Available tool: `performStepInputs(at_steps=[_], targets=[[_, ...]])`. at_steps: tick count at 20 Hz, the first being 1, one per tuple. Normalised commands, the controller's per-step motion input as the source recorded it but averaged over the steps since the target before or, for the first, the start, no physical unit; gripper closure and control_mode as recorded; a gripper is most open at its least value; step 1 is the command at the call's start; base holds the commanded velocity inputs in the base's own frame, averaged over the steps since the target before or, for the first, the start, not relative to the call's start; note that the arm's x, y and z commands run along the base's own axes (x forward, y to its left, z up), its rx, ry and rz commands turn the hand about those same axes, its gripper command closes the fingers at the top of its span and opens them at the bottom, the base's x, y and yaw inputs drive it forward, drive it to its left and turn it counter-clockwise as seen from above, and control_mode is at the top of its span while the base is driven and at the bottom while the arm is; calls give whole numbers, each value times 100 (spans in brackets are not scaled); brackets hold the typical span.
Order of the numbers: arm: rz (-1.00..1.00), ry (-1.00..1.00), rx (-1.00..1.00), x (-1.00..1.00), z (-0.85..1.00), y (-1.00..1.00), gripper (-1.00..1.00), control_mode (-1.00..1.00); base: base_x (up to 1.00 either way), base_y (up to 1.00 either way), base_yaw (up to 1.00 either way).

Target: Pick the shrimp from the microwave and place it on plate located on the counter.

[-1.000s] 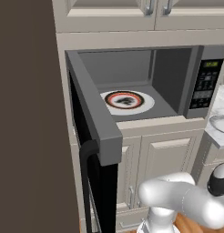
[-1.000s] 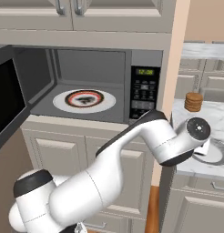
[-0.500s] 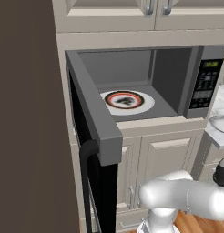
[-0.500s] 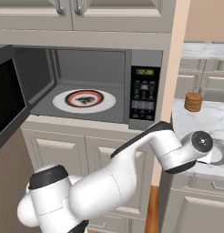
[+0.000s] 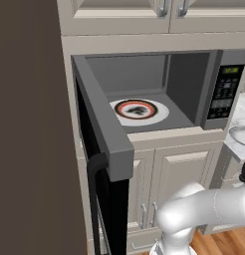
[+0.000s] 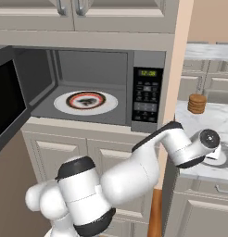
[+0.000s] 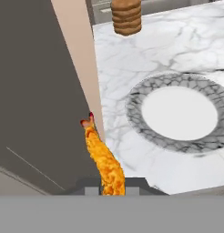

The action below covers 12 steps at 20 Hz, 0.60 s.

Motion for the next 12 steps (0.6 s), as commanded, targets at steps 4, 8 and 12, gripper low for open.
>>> performStepInputs(at_steps=[4,8,12], targets=[[0,0,0,33,-34,-47,100,-100,0,0,0],[0,0,0,39,-23,-50,100,-100,0,0,0],[0,0,0,28,-24,-22,100,-100,0,0,0]])
